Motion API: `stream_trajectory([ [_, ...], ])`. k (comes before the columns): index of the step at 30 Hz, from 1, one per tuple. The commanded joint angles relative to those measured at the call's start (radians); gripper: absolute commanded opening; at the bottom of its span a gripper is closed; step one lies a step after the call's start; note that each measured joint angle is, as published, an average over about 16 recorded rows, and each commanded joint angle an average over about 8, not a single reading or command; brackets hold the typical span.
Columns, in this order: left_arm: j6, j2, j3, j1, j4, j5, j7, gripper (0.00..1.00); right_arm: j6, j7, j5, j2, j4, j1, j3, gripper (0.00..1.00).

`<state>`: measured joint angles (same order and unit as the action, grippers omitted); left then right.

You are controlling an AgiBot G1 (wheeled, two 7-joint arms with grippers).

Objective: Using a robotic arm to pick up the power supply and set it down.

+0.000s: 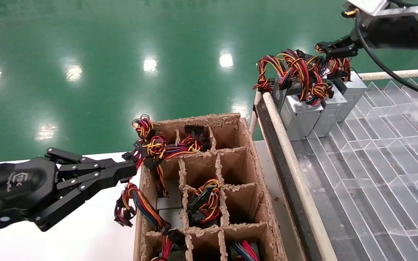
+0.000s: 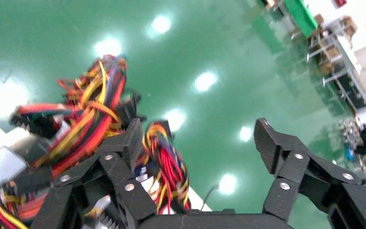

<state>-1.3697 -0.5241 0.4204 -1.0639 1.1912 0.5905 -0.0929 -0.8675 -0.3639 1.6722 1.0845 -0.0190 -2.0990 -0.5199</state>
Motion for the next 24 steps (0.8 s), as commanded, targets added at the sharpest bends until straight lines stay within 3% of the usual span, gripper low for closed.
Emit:
stream_trajectory([
  [1, 0.000, 0.000, 0.000, 0.000, 0.000, 0.000, 0.000, 0.00, -0.013, -0.010, -0.008, 0.002, -0.010, -0.002, 0.006, 1.00],
  [10, 0.000, 0.000, 0.000, 0.000, 0.000, 0.000, 0.000, 0.03, -0.077, 0.008, -0.087, -0.028, -0.111, 0.067, 0.032, 1.00],
  [11, 0.000, 0.000, 0.000, 0.000, 0.000, 0.000, 0.000, 0.10, -0.087, 0.017, -0.102, -0.035, -0.131, 0.084, 0.036, 1.00],
  [18, 0.000, 0.000, 0.000, 0.000, 0.000, 0.000, 0.000, 0.95, -0.155, 0.085, -0.209, -0.091, -0.276, 0.204, 0.062, 1.00],
  [19, 0.000, 0.000, 0.000, 0.000, 0.000, 0.000, 0.000, 1.00, -0.165, 0.095, -0.225, -0.099, -0.297, 0.221, 0.065, 1.00],
  [24, 0.000, 0.000, 0.000, 0.000, 0.000, 0.000, 0.000, 1.00, -0.214, 0.143, -0.300, -0.139, -0.398, 0.305, 0.084, 1.00],
])
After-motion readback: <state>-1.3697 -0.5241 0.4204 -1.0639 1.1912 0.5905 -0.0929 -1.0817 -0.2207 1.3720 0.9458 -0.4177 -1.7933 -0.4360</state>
